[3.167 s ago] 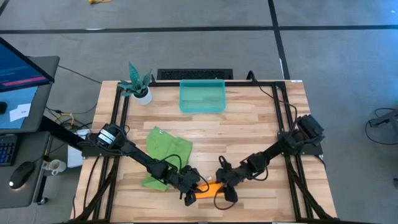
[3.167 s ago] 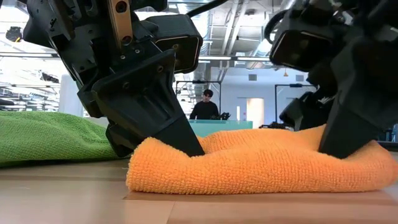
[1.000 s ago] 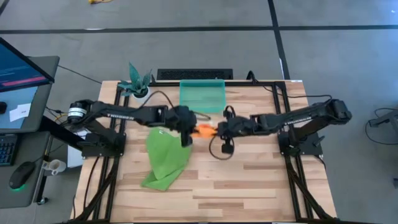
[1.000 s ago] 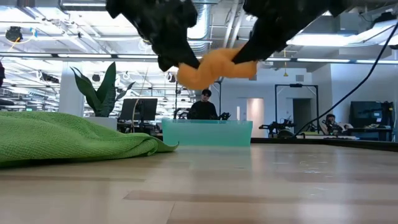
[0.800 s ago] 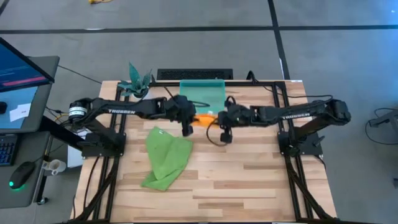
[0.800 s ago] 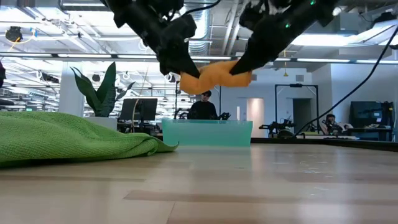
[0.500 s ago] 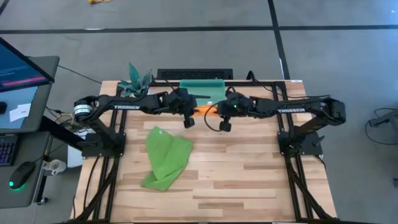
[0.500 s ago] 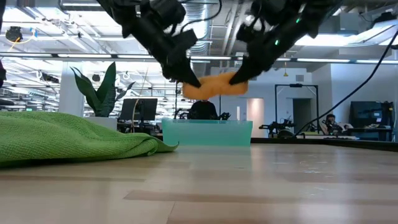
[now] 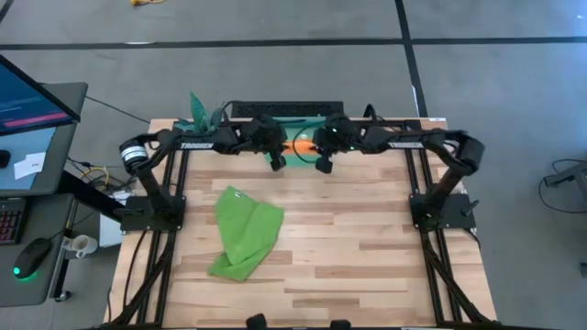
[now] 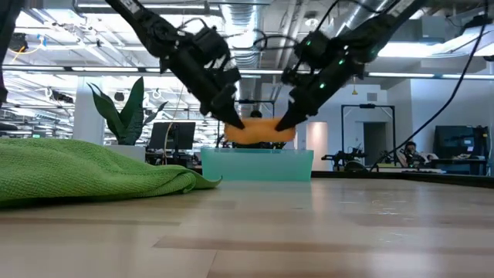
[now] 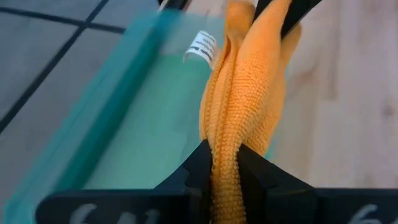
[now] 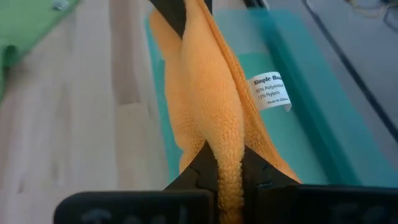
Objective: Roll microfiber towels into tight, uniform cylinder then place into a basket
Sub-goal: Put the rolled orange microfiber cloth into the blue bin
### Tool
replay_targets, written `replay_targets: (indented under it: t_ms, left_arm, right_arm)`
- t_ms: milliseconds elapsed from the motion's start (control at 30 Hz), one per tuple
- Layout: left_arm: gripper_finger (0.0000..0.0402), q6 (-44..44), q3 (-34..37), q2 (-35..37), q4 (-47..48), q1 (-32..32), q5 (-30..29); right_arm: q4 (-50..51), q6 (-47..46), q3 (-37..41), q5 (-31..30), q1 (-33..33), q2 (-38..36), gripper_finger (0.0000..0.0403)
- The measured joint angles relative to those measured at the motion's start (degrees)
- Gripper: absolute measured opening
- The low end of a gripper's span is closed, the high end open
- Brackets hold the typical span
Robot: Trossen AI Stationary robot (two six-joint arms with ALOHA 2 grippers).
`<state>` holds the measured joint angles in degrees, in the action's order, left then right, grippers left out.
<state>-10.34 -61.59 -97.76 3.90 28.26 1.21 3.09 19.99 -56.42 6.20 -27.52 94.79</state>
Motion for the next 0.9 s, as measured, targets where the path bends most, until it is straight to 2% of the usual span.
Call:
replay_targets:
  t_ms: [233,367,900]
  left_arm:
    - [0.0034,0.03,-0.46,-4.01,-0.37,2.99,0.2]
    - [0.0034,0.08,-0.45,-4.5,0.01,3.92,1.66]
    - [0.0041,2.51,-0.51,-4.63,2.55,3.72,1.98]
  right_arm:
    - [3.24,0.0,-6.18,0.66,-2.27,8.24,0.0038]
    - [7.12,0.0,-9.38,3.04,-3.33,11.16,0.0036]
    - [10.82,0.0,-10.95,5.94,-3.65,12.34,0.0038]
